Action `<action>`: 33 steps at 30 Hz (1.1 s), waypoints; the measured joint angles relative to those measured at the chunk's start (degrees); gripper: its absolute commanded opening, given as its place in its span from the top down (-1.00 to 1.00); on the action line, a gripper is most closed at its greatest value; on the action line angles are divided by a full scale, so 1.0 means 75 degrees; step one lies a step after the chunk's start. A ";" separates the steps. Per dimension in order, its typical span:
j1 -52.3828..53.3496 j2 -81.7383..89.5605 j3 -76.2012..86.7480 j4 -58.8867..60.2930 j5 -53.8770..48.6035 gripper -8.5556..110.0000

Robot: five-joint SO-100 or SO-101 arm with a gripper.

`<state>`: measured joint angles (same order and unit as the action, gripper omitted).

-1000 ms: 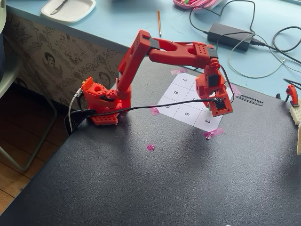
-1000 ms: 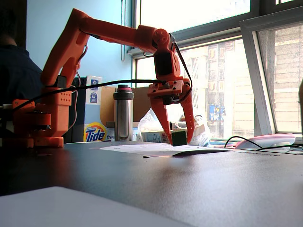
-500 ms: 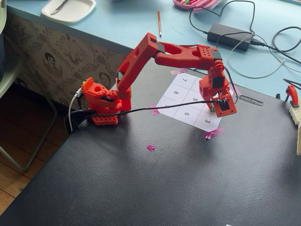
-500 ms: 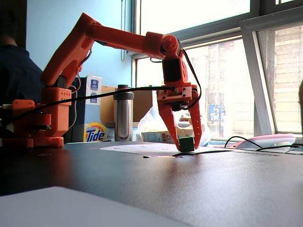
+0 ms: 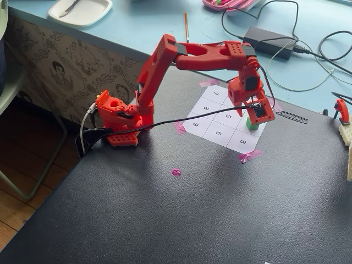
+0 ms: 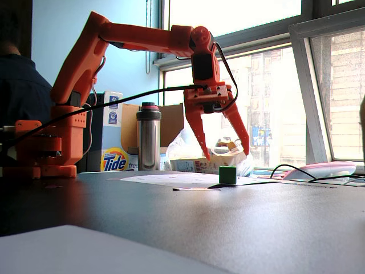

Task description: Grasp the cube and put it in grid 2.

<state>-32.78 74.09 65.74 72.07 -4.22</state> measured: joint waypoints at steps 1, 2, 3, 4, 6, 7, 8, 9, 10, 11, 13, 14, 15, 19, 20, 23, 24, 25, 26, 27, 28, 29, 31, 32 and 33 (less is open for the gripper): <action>0.0070 0.0293 0.0000 0.0129 -0.0070 0.33; 0.0199 0.0609 0.0000 0.0270 -0.0152 0.34; 0.0316 0.0938 0.0000 0.0387 -0.0223 0.34; 0.0457 0.1184 0.0000 0.0469 -0.0258 0.34; 0.0809 0.1781 0.0035 0.0914 -0.0387 0.35; 0.1066 0.2180 0.0105 0.1148 -0.0422 0.35; 0.1324 0.2660 0.0234 0.1336 -0.0445 0.35; 0.1617 0.3176 0.0387 0.1523 -0.0457 0.36; 0.1945 0.3609 0.0574 0.1699 -0.0504 0.36; 0.2262 0.4055 0.0844 0.1828 -0.0527 0.36; 0.2895 0.4898 0.1512 0.1980 -0.0633 0.36; 0.3199 0.5332 0.1898 0.2004 -0.0668 0.36; 0.3563 0.5754 0.2332 0.2004 -0.0680 0.36; 0.4934 0.7465 0.4465 0.1676 -0.0703 0.36; 0.5109 0.7898 0.5074 0.1512 -0.0738 0.36; 0.5449 0.9117 0.7031 0.1090 -0.0773 0.36; 0.5543 0.9434 0.7676 0.0937 -0.0773 0.35; 0.5543 0.9715 0.8309 0.0820 -0.0773 0.35; 0.5520 0.9973 0.8906 0.0703 -0.0773 0.35; 0.5473 1.0242 0.9445 0.0633 -0.0773 0.35; 0.5520 1.0523 0.9914 0.0586 -0.0773 0.35; 0.5590 1.0828 1.0301 0.0504 -0.0773 0.35; 0.5766 1.1332 1.0770 0.0434 -0.0867 0.35; 0.5777 1.1543 1.0934 0.0410 -0.0914 0.35; 0.5777 1.1777 1.1109 0.0352 -0.0949 0.35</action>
<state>10.55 162.42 149.06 74.71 -11.34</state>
